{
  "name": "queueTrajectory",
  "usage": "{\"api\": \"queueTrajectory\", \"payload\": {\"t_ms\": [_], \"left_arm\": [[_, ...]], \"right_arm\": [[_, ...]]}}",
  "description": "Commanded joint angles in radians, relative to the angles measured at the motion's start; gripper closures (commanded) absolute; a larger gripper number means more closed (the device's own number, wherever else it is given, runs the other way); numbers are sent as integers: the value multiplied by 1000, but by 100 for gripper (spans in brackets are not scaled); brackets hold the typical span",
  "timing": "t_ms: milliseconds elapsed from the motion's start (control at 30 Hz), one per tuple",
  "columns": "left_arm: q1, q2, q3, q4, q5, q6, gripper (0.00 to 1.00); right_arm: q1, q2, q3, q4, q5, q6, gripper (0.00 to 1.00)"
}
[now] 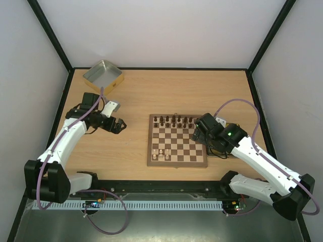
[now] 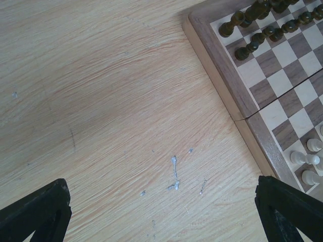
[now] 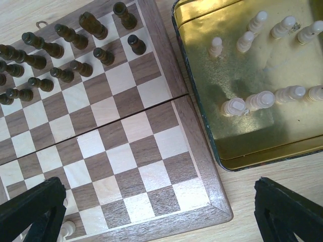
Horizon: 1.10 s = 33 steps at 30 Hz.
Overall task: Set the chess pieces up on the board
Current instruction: Move the storage box to the center of the board.
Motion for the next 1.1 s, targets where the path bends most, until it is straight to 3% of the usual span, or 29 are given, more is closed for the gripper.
{"api": "queueTrajectory", "payload": {"t_ms": [0, 367, 500, 733, 1067], "left_arm": [[-4, -1, 28, -28, -7, 9, 1], [-4, -5, 25, -22, -21, 3, 1], [-4, 2, 29, -23, -22, 2, 3], [-2, 13, 30, -20, -31, 0, 3], [-2, 42, 23, -8, -44, -5, 3]], "right_arm": [[-3, -28, -4, -42, 36, 15, 2], [-5, 29, 48, -78, 108, -7, 2], [-63, 99, 89, -103, 118, -81, 1], [-224, 140, 73, -52, 28, -196, 26], [-242, 243, -19, 86, -77, -267, 54]]}}
